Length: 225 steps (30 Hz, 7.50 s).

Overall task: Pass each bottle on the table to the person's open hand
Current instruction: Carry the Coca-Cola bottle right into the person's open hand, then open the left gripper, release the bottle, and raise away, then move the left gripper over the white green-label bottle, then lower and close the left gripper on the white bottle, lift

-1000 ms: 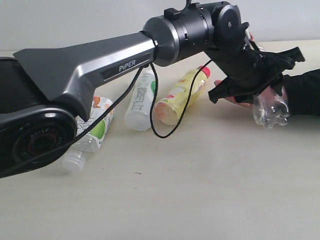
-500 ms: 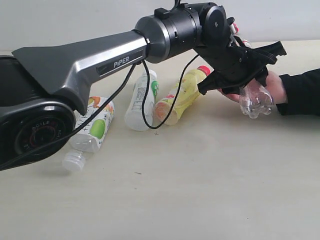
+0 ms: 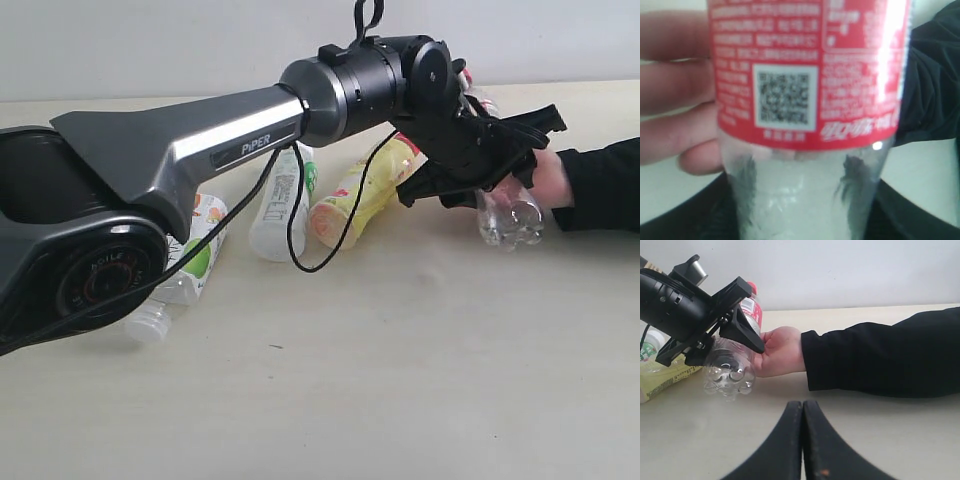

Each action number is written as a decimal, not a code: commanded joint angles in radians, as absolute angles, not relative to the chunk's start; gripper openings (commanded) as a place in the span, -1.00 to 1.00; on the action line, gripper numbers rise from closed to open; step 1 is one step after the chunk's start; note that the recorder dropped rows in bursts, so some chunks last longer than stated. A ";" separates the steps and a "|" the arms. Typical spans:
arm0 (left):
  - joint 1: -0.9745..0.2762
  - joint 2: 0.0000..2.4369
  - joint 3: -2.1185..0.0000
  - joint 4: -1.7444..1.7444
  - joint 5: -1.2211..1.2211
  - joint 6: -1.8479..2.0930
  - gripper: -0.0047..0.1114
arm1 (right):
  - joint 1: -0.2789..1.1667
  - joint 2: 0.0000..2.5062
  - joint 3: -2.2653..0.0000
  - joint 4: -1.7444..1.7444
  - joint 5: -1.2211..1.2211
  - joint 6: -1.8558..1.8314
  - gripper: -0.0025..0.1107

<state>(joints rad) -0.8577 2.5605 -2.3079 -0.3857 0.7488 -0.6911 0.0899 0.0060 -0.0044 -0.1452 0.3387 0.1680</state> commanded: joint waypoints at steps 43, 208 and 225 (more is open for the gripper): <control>-0.856 2.390 -2.314 -0.434 0.999 -0.386 0.39 | 0.085 0.000 0.000 -0.139 0.329 0.168 -0.96; -0.669 2.228 -1.896 0.220 1.062 -0.383 -0.92 | 0.085 0.000 0.000 -0.139 0.330 0.168 -0.96; -0.846 2.106 -1.896 0.164 1.109 -0.582 -0.92 | 0.085 0.000 0.000 -0.139 0.330 0.168 -0.96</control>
<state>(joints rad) -0.8095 2.1201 -1.8961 0.1716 1.1194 -0.5257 0.0899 0.0060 -0.0044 -0.1452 0.3387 0.1680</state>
